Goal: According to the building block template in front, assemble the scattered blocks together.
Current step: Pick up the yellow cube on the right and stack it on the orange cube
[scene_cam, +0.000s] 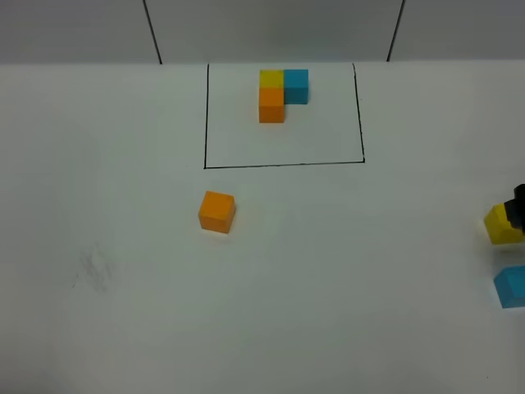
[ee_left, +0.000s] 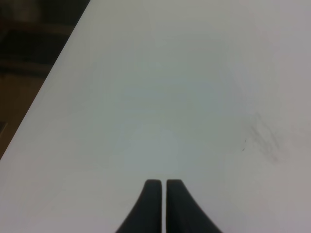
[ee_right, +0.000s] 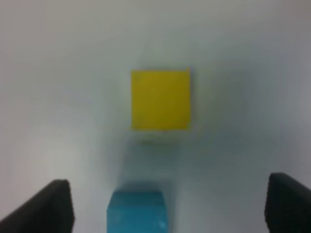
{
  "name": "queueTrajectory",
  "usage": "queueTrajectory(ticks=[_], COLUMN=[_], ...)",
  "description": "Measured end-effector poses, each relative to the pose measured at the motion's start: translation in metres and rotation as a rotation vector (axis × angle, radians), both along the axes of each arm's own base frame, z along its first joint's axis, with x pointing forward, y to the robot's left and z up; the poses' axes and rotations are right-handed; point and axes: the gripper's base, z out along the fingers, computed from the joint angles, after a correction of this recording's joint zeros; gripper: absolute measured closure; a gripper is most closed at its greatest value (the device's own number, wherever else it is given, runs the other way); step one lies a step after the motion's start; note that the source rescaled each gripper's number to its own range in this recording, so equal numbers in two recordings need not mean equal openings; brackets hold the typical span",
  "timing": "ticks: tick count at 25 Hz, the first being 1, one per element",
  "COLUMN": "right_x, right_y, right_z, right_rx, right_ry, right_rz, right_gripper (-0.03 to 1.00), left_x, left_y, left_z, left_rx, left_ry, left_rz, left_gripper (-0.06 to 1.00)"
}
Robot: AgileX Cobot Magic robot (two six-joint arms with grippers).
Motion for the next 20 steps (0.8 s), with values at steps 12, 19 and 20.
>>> queueTrajectory(ticks=[12,19,20], right_x=[0.032,0.047,0.048], right_y=[-0.002,-0.003,-0.003], right_z=[-0.037,-0.053,-0.055], right_rx=[0.009,0.013,0.013], right_ry=[0.061,0.09,0.091], right_rz=[-0.005,-0.006,-0.006], right_gripper=[0.16,0.16,0.16], left_x=[0.0,0.0,0.0], left_y=[0.0,0.0,0.0], left_z=[0.0,0.0,0.0], left_rx=[0.0,0.0,0.0], left_ry=[-0.001,-0.001,-0.001], left_rz=[0.0,0.0,0.0], left_gripper=[0.94,0.94,0.94])
